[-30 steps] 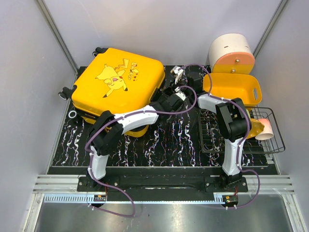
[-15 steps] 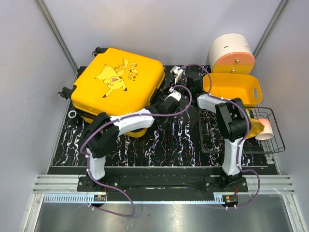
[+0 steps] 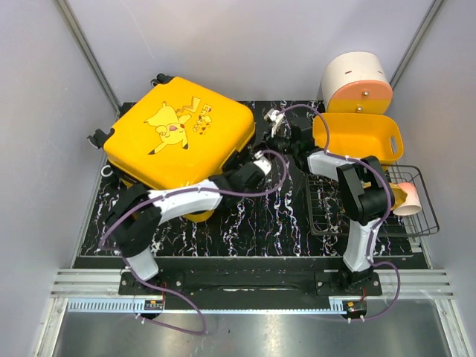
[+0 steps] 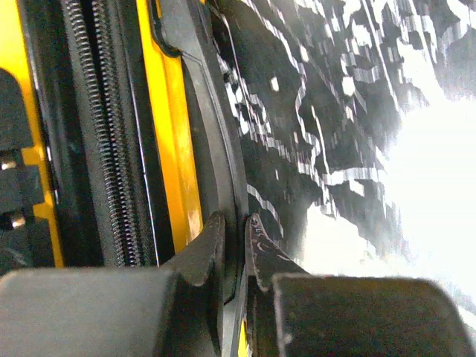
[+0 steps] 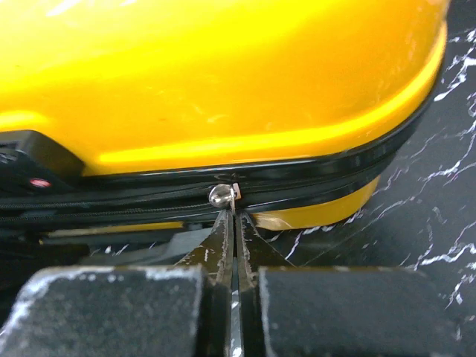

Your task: Open, take out, and arrange the luggage

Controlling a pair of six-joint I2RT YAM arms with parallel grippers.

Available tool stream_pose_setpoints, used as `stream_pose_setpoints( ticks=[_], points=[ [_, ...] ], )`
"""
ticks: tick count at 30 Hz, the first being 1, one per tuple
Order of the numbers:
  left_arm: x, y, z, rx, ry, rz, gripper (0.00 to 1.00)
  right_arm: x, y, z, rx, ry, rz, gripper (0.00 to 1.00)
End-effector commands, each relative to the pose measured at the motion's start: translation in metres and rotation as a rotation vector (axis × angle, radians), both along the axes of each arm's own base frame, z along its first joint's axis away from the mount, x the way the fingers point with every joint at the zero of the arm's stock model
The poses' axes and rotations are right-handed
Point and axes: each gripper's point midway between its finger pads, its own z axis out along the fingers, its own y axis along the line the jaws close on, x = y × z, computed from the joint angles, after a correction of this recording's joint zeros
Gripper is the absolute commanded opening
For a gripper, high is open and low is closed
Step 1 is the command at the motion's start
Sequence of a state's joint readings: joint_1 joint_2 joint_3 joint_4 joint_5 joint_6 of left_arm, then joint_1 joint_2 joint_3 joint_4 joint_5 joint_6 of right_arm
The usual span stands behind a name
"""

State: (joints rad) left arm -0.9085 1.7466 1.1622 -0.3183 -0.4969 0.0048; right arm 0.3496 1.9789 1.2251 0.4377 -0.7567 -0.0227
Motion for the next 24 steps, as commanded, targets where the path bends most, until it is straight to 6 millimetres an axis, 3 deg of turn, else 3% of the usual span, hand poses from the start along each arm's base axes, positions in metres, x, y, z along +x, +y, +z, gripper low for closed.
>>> stream_pose_setpoints(
  ticks=[1, 2, 4, 5, 8, 15, 19, 20, 21, 23, 24],
  points=[
    [-0.104, 0.04, -0.027, 0.28, 0.259, -0.3, 0.0, 0.005, -0.03, 0.036, -0.025, -0.161, -0.123, 0.0],
    [-0.108, 0.039, -0.016, 0.27, 0.234, -0.347, 0.0, -0.003, -0.035, 0.022, -0.049, -0.145, -0.133, 0.0],
    [-0.126, 0.042, -0.018, 0.305, 0.225, -0.42, 0.0, -0.004, -0.049, 0.027, -0.09, -0.221, -0.178, 0.0],
    [-0.13, 0.042, -0.013, 0.309, 0.203, -0.46, 0.0, -0.01, -0.055, 0.016, -0.117, -0.218, -0.187, 0.0],
    [-0.149, 0.053, -0.019, 0.353, 0.197, -0.552, 0.0, -0.011, -0.076, 0.015, -0.172, -0.301, -0.22, 0.0],
    [-0.167, 0.069, -0.023, 0.438, 0.177, -0.667, 0.0, 0.012, -0.11, 0.03, -0.179, -0.348, -0.257, 0.0],
    [-0.178, 0.068, -0.027, 0.453, 0.181, -0.714, 0.0, 0.033, -0.112, 0.046, -0.144, -0.374, -0.269, 0.0],
    [-0.18, 0.066, -0.027, 0.454, 0.182, -0.724, 0.0, 0.041, -0.108, 0.061, -0.111, -0.403, -0.267, 0.0],
    [-0.184, 0.064, -0.028, 0.458, 0.179, -0.74, 0.0, 0.046, -0.104, 0.055, -0.098, -0.39, -0.253, 0.0],
    [-0.186, 0.061, -0.028, 0.466, 0.17, -0.765, 0.0, 0.051, -0.091, 0.072, -0.027, -0.393, -0.196, 0.0],
    [-0.188, 0.059, -0.028, 0.475, 0.159, -0.782, 0.0, 0.054, -0.083, 0.065, -0.007, -0.363, -0.17, 0.0]
  ],
)
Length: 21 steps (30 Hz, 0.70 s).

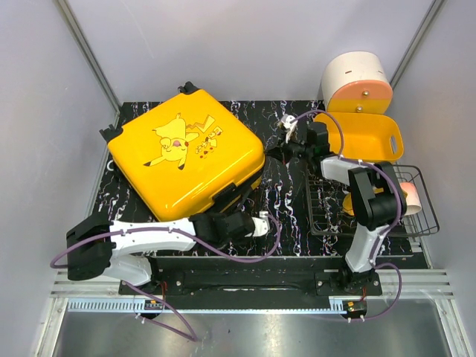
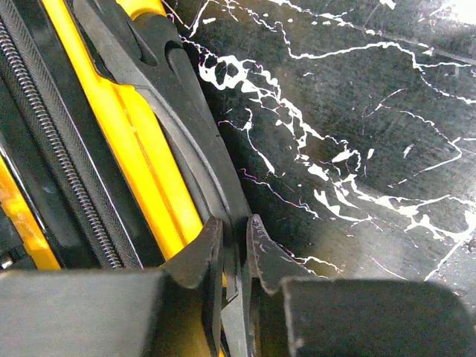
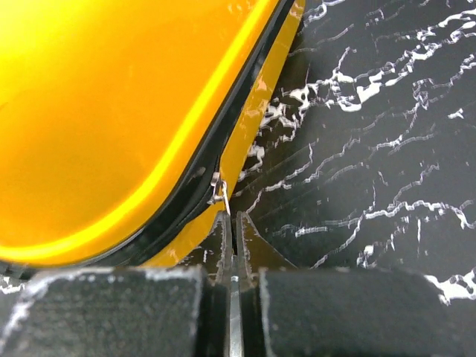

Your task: Open, take out, and arrange the luggage

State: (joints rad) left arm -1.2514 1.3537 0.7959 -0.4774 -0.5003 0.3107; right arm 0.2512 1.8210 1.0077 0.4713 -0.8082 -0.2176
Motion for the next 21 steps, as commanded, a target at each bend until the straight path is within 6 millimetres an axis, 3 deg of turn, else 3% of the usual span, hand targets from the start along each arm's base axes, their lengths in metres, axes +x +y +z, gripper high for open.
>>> stream_pose_setpoints(
  ticks=[1, 5, 10, 14, 15, 17, 18, 19, 21],
  points=[
    [-0.046, 0.022, -0.025, 0.197, 0.134, -0.214, 0.0, 0.079, -0.019, 0.08, 0.11, -0.236, -0.112, 0.0],
    [-0.047, 0.02, -0.025, 0.194, 0.129, -0.227, 0.0, 0.08, 0.008, 0.083, 0.177, -0.197, -0.018, 0.0],
    [-0.051, 0.021, -0.028, 0.181, 0.147, -0.228, 0.0, 0.071, 0.044, 0.072, 0.231, -0.124, 0.087, 0.0],
    [-0.052, 0.021, -0.028, 0.177, 0.141, -0.233, 0.0, 0.071, 0.058, 0.068, 0.254, -0.098, 0.101, 0.0],
    [-0.047, 0.021, -0.026, 0.18, 0.119, -0.222, 0.08, 0.074, 0.057, 0.069, 0.255, -0.094, 0.086, 0.0],
    [-0.04, 0.011, -0.011, 0.143, 0.087, -0.208, 0.34, 0.081, 0.048, 0.07, 0.227, -0.085, 0.048, 0.07],
    [-0.033, 0.009, -0.002, 0.129, 0.067, -0.191, 0.64, 0.085, 0.042, 0.078, 0.218, -0.1, 0.021, 0.13],
    [-0.027, 0.005, 0.006, 0.122, 0.053, -0.188, 0.72, 0.088, 0.038, 0.083, 0.207, -0.11, 0.0, 0.22],
    [-0.012, -0.011, 0.036, 0.061, 0.023, -0.17, 0.84, 0.1, 0.017, 0.095, 0.168, -0.144, -0.075, 0.31]
  ],
)
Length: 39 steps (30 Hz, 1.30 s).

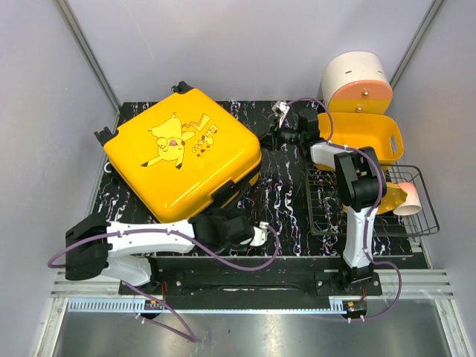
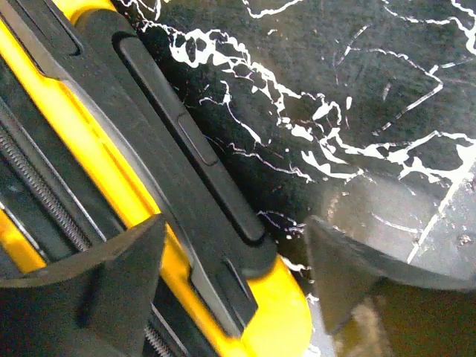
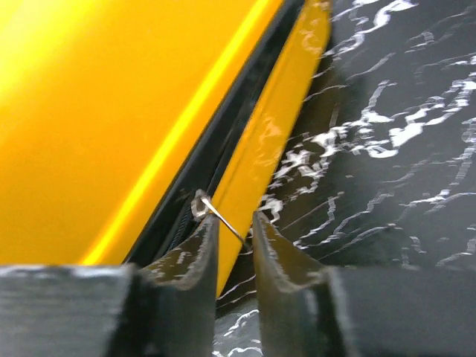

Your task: Open, take out, and arrange the luggage

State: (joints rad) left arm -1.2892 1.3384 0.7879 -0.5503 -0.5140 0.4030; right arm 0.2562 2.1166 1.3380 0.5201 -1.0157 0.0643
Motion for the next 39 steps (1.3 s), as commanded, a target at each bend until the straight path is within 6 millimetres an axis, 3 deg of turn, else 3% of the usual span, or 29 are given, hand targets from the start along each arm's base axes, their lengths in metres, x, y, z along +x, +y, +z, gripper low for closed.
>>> stream_pose_setpoints(
  ticks=[1, 2, 4, 5, 9, 10, 12, 13, 15, 16, 17, 18, 19, 20, 21, 22, 23, 24, 25, 26, 27, 28, 29, 31, 32, 33, 38, 39],
  points=[
    [0.003, -0.026, 0.044, -0.044, 0.031, -0.075, 0.86, 0.066, -0.032, 0.101, -0.022, -0.328, -0.276, 0.41],
    [0.01, -0.037, 0.064, -0.079, 0.003, -0.075, 0.87, 0.068, -0.039, 0.102, -0.048, -0.315, -0.291, 0.46],
    [0.019, -0.043, 0.082, -0.072, -0.029, -0.086, 0.97, 0.075, -0.054, 0.122, -0.063, -0.333, -0.357, 0.54],
    [0.024, -0.053, 0.103, -0.112, -0.059, -0.087, 0.99, 0.075, -0.059, 0.122, -0.08, -0.314, -0.368, 0.64],
    [0.048, -0.067, 0.159, -0.143, -0.184, -0.068, 0.99, 0.071, -0.071, 0.148, -0.103, -0.318, -0.417, 0.8],
    [0.056, -0.076, 0.184, -0.19, -0.21, -0.06, 0.99, 0.071, -0.073, 0.153, -0.107, -0.322, -0.429, 0.82],
    [0.074, -0.074, 0.203, -0.223, -0.213, -0.014, 0.99, 0.071, -0.081, 0.162, -0.121, -0.309, -0.47, 0.86],
    [0.084, -0.079, 0.224, -0.264, -0.231, 0.007, 0.99, 0.072, -0.085, 0.17, -0.122, -0.315, -0.486, 0.86],
    [0.113, -0.062, 0.238, -0.295, -0.23, 0.094, 0.99, 0.071, -0.094, 0.172, -0.134, -0.258, -0.526, 0.87],
    [0.127, -0.059, 0.257, -0.362, -0.232, 0.146, 0.99, 0.068, -0.096, 0.18, -0.129, -0.246, -0.532, 0.87],
    [0.153, -0.036, 0.263, -0.401, -0.211, 0.226, 0.99, 0.06, -0.096, 0.174, -0.14, -0.19, -0.524, 0.87],
    [0.162, -0.021, 0.264, -0.409, -0.178, 0.27, 0.99, 0.047, -0.096, 0.181, -0.137, -0.173, -0.508, 0.91],
    [0.175, -0.012, 0.28, -0.469, -0.17, 0.316, 0.99, 0.037, -0.094, 0.177, -0.134, -0.132, -0.494, 0.91],
    [0.195, 0.016, 0.282, -0.503, -0.142, 0.378, 0.99, 0.019, -0.093, 0.179, -0.121, -0.06, -0.487, 0.91],
    [0.202, 0.032, 0.281, -0.516, -0.119, 0.419, 0.99, 0.006, -0.088, 0.176, -0.115, -0.011, -0.454, 0.92],
    [0.211, 0.044, 0.284, -0.551, -0.109, 0.456, 0.99, -0.01, -0.087, 0.159, -0.126, 0.098, -0.445, 0.93],
    [0.226, 0.075, 0.282, -0.576, -0.102, 0.52, 0.99, -0.028, -0.082, 0.163, -0.118, 0.123, -0.422, 0.93],
    [0.235, 0.091, 0.279, -0.598, -0.097, 0.564, 0.99, -0.042, -0.081, 0.142, -0.135, 0.192, -0.41, 0.93],
    [0.242, 0.107, 0.278, -0.618, -0.09, 0.598, 0.99, -0.055, -0.079, 0.134, -0.134, 0.247, -0.404, 0.93],
    [0.252, 0.138, 0.274, -0.659, -0.066, 0.654, 0.99, -0.071, -0.076, 0.139, -0.123, 0.252, -0.388, 0.93],
    [0.26, 0.151, 0.267, -0.68, -0.05, 0.699, 0.99, -0.087, -0.071, 0.121, -0.137, 0.307, -0.37, 0.93],
    [0.267, 0.167, 0.263, -0.692, -0.049, 0.741, 0.99, -0.098, -0.067, 0.116, -0.135, 0.34, -0.362, 0.92],
    [0.275, 0.197, 0.26, -0.708, -0.062, 0.814, 0.99, -0.111, -0.064, 0.118, -0.131, 0.346, -0.348, 0.92],
    [0.293, 0.219, 0.25, -0.747, -0.071, 0.894, 0.97, -0.139, -0.048, 0.099, -0.146, 0.407, -0.299, 0.91],
    [0.298, 0.249, 0.246, -0.762, -0.089, 0.964, 0.97, -0.149, -0.043, 0.099, -0.148, 0.399, -0.28, 0.91],
    [0.309, 0.26, 0.24, -0.785, -0.091, 1.005, 0.96, -0.161, -0.037, 0.086, -0.167, 0.42, -0.257, 0.91],
    [0.335, 0.32, 0.212, -0.776, -0.149, 1.178, 0.89, -0.206, -0.002, 0.056, -0.188, 0.506, -0.142, 0.84],
    [0.339, 0.328, 0.195, -0.758, -0.137, 1.217, 0.88, -0.213, 0.001, 0.048, -0.198, 0.524, -0.125, 0.84]
  ],
)
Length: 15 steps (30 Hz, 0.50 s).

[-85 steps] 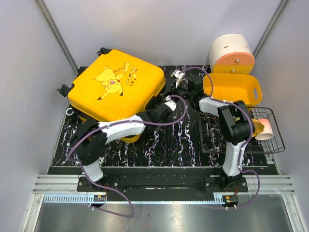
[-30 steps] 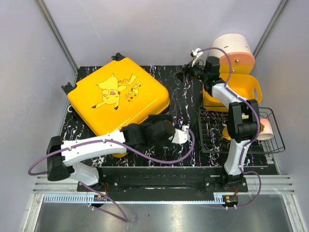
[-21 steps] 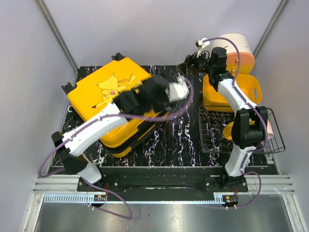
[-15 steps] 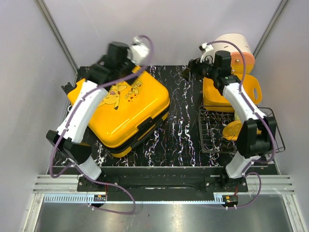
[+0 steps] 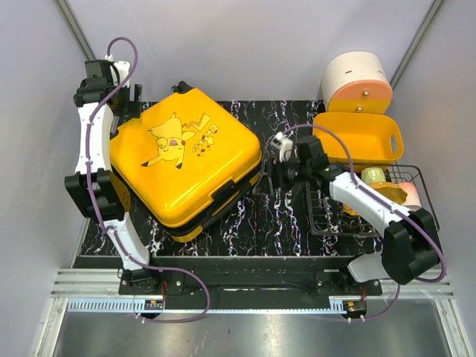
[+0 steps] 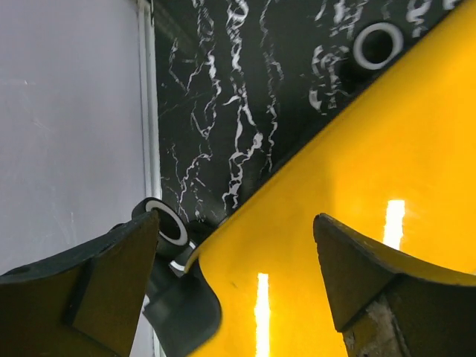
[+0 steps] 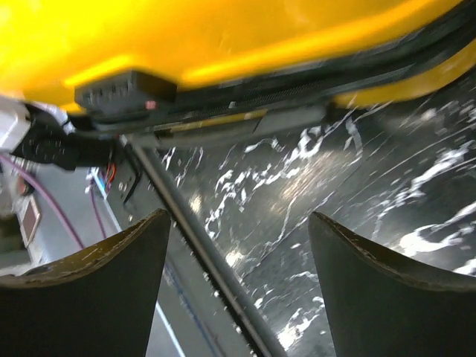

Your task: Open, take out, and arrange the luggage

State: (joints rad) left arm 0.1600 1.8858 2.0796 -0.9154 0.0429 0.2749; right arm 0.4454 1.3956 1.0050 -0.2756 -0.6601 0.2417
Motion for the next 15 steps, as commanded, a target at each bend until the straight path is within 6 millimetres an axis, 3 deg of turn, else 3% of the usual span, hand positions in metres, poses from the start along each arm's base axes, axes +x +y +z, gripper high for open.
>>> stream_pose_setpoints(
  ticks=[1, 3, 6, 11, 14, 15],
  points=[
    [0.025, 0.026, -0.006, -0.024, -0.059, 0.108, 0.88, -0.026, 0.026, -0.002, 0.06, 0.041, 0.065, 0.84],
    [0.025, 0.04, -0.033, -0.039, -0.003, 0.146, 0.86, -0.037, 0.04, -0.011, 0.054, 0.049, 0.104, 0.83],
    [0.015, 0.048, -0.065, -0.033, 0.075, 0.151, 0.84, -0.034, 0.054, -0.02, 0.052, 0.052, 0.105, 0.84],
    [-0.014, 0.055, -0.1, -0.026, 0.172, 0.152, 0.81, -0.005, 0.065, -0.036, 0.024, 0.034, 0.044, 0.83],
    [-0.037, 0.054, -0.12, -0.018, 0.233, 0.137, 0.77, 0.017, 0.07, -0.036, 0.0, -0.026, 0.026, 0.82],
    [-0.05, 0.052, -0.13, -0.021, 0.265, 0.132, 0.77, 0.027, 0.074, -0.027, 0.006, -0.057, 0.019, 0.82]
  ],
)
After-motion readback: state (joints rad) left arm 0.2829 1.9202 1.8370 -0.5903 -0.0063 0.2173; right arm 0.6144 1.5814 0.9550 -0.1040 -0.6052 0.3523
